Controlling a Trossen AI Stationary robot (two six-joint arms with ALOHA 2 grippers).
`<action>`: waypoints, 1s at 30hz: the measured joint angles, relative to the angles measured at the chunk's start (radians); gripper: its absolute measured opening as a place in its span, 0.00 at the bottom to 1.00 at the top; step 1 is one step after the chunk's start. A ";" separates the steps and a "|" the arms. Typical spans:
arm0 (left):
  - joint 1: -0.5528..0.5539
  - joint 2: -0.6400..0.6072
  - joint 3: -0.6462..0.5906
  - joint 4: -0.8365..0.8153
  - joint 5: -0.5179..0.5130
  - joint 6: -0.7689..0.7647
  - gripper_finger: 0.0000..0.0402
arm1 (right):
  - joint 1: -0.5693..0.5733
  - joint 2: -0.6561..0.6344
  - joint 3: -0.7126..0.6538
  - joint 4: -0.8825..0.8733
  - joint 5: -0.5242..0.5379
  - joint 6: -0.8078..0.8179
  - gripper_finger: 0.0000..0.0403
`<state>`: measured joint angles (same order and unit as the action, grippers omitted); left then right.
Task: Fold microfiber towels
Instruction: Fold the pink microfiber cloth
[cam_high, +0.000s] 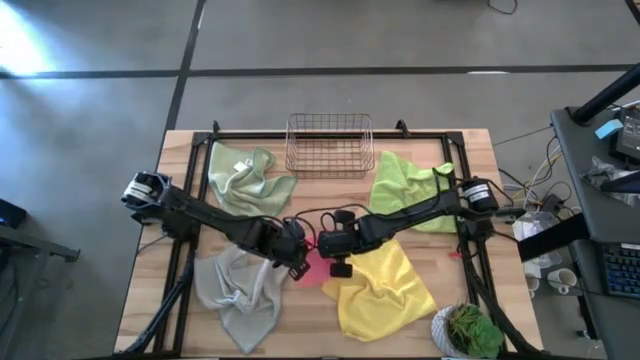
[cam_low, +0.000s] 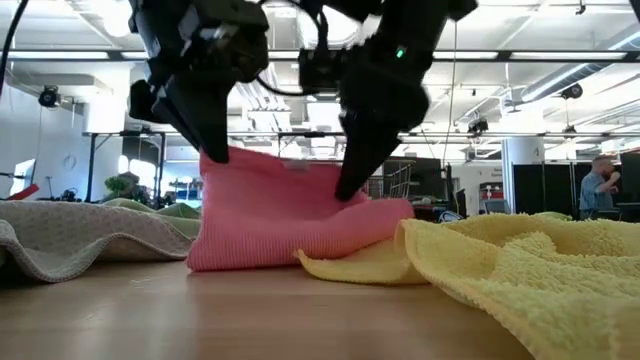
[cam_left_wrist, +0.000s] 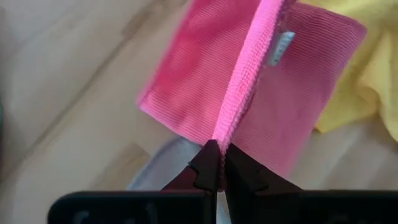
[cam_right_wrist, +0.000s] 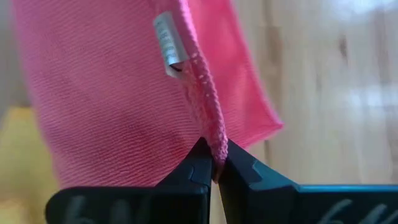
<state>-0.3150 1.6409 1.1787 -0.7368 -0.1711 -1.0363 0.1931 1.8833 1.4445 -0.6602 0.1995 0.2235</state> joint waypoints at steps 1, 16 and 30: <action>0.007 0.000 -0.005 -0.002 -0.001 0.001 0.00 | -0.005 0.003 0.000 0.000 0.010 0.001 0.02; 0.048 0.006 -0.021 0.014 -0.017 0.063 0.00 | -0.023 0.012 -0.001 -0.008 0.032 -0.009 0.04; 0.061 0.006 -0.021 0.014 -0.108 0.157 0.30 | -0.036 0.010 -0.003 -0.029 0.069 0.000 0.30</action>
<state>-0.2537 1.6474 1.1580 -0.7228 -0.2788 -0.8795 0.1568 1.8932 1.4414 -0.6895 0.2688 0.2232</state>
